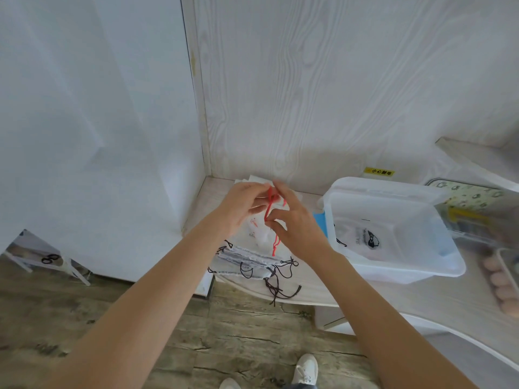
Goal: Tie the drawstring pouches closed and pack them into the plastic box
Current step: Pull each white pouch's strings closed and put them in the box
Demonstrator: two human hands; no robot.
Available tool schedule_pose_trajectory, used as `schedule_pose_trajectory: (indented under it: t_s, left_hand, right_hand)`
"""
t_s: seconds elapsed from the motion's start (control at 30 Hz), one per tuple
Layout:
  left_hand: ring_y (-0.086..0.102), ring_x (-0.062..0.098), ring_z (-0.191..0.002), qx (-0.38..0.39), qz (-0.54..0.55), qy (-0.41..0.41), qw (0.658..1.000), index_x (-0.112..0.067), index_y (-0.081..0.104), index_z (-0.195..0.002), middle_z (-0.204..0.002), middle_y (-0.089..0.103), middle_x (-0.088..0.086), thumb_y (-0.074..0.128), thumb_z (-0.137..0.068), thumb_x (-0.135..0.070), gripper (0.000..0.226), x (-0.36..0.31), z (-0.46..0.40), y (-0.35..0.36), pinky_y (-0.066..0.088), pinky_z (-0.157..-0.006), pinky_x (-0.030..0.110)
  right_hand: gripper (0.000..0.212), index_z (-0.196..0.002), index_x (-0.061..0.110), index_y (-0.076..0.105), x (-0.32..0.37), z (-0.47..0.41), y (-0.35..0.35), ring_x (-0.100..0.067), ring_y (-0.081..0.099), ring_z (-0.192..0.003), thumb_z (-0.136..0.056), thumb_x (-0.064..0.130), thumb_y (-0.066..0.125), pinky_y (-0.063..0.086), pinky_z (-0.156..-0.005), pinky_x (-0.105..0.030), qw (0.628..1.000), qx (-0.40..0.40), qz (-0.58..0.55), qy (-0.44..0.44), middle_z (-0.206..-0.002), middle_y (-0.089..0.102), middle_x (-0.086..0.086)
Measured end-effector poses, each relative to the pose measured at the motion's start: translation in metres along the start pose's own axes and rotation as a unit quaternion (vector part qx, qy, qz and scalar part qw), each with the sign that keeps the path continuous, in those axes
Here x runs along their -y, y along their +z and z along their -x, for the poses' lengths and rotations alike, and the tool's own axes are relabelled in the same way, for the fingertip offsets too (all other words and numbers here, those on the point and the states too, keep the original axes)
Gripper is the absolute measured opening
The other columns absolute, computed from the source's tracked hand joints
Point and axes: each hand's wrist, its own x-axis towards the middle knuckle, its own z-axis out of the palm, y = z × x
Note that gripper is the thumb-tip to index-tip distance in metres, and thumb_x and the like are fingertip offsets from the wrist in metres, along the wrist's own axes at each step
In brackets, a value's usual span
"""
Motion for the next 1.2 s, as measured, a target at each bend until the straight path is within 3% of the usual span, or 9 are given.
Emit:
schedule_pose_trajectory:
  t_s: [0.17, 0.33, 0.43, 0.6, 0.67, 0.73, 0.83, 1.07, 1.2]
  left_hand:
    - [0.064, 0.016, -0.088, 0.023, -0.212, -0.021, 0.977, -0.001, 0.072, -0.089, -0.091, 0.071, 0.011, 0.058, -0.084, -0.016, 0.021, -0.018, 0.000, -0.005, 0.047, -0.088, 0.025]
    - [0.052, 0.018, -0.080, 0.049, -0.405, 0.018, 0.913, -0.007, 0.072, -0.081, -0.082, 0.061, 0.009, 0.055, -0.073, -0.024, 0.026, -0.029, 0.000, 0.001, 0.042, -0.078, 0.033]
    - [0.061, 0.024, -0.094, 0.046, -0.522, 0.110, 0.844, -0.012, 0.074, -0.095, -0.100, 0.068, 0.011, 0.047, -0.084, -0.004, 0.031, -0.031, 0.003, 0.007, 0.045, -0.084, 0.037]
    - [0.049, 0.024, -0.111, -0.006, -0.725, 0.212, 0.655, -0.011, 0.063, -0.115, -0.118, 0.054, 0.006, 0.048, -0.087, 0.001, 0.034, -0.027, 0.003, 0.004, 0.040, -0.089, 0.034]
    - [0.045, 0.023, -0.113, -0.038, -0.779, 0.242, 0.577, -0.009, 0.060, -0.114, -0.119, 0.050, 0.005, 0.049, -0.086, 0.004, 0.034, -0.024, 0.002, -0.001, 0.036, -0.089, 0.032]
    - [0.047, 0.024, -0.109, -0.075, -0.789, 0.235, 0.562, -0.007, 0.059, -0.107, -0.115, 0.051, 0.007, 0.051, -0.085, 0.005, 0.026, -0.022, -0.001, -0.006, 0.037, -0.085, 0.031]
    - [0.050, 0.025, -0.104, -0.107, -0.747, 0.218, 0.619, -0.009, 0.060, -0.101, -0.108, 0.053, 0.008, 0.056, -0.089, -0.009, 0.013, -0.021, -0.006, -0.016, 0.038, -0.084, 0.033]
    - [0.065, 0.022, -0.093, -0.039, -0.298, 0.069, 0.951, -0.008, 0.063, -0.080, -0.095, 0.069, 0.010, 0.062, -0.088, -0.024, 0.018, -0.028, -0.008, -0.032, 0.046, -0.093, 0.033]
    - [0.065, 0.008, -0.066, -0.075, -0.174, 0.062, 0.980, -0.013, 0.050, -0.073, -0.068, 0.061, 0.003, 0.049, -0.095, -0.015, 0.022, -0.025, -0.008, -0.027, 0.050, -0.075, 0.021]
  right_hand:
    - [0.008, -0.081, 0.010, 0.074, -0.002, 0.003, 0.005, -0.026, 0.062, -0.105, -0.084, 0.009, 0.066, 0.051, -0.083, -0.036, 1.000, 0.011, 0.015, -0.009, -0.153, 0.025, -0.001]
    - [0.007, -0.082, 0.005, 0.074, -0.001, 0.001, 0.016, -0.022, 0.052, -0.122, -0.083, 0.007, 0.067, 0.037, -0.092, -0.019, 0.997, -0.038, -0.035, 0.052, -0.152, 0.029, -0.006]
    - [0.009, -0.086, 0.006, 0.074, -0.002, -0.003, 0.020, -0.018, 0.042, -0.132, -0.084, 0.005, 0.065, 0.027, -0.096, -0.011, 0.984, -0.052, -0.109, 0.131, -0.152, 0.029, -0.005]
    - [0.007, -0.085, 0.003, 0.072, -0.004, -0.004, 0.020, -0.023, 0.053, -0.120, -0.084, 0.003, 0.065, 0.044, -0.098, -0.040, 0.970, -0.058, -0.159, 0.172, -0.146, 0.038, -0.007]
    - [0.009, -0.088, 0.003, 0.071, -0.006, -0.005, 0.018, -0.026, 0.057, -0.114, -0.086, 0.005, 0.063, 0.043, -0.094, -0.030, 0.977, -0.049, -0.124, 0.168, -0.144, 0.041, -0.005]
    - [0.012, -0.092, 0.002, 0.071, -0.006, -0.007, 0.015, -0.023, 0.058, -0.112, -0.088, 0.007, 0.061, 0.038, -0.088, -0.018, 0.983, -0.030, -0.088, 0.161, -0.143, 0.042, -0.002]
    - [0.016, -0.097, 0.003, 0.071, -0.007, -0.010, 0.011, -0.020, 0.058, -0.110, -0.090, 0.010, 0.058, 0.035, -0.086, -0.015, 0.986, -0.009, -0.055, 0.155, -0.142, 0.043, -0.001]
    - [0.021, -0.108, 0.003, 0.065, -0.011, -0.016, 0.004, -0.023, 0.055, -0.115, -0.094, 0.011, 0.052, 0.043, -0.097, -0.031, 0.979, -0.024, -0.100, 0.178, -0.127, 0.058, -0.005]
    - [0.021, -0.104, 0.006, 0.065, -0.012, -0.015, 0.001, -0.018, 0.060, -0.101, -0.095, 0.015, 0.048, 0.038, -0.075, -0.015, 0.972, -0.016, -0.117, 0.204, -0.115, 0.066, -0.003]
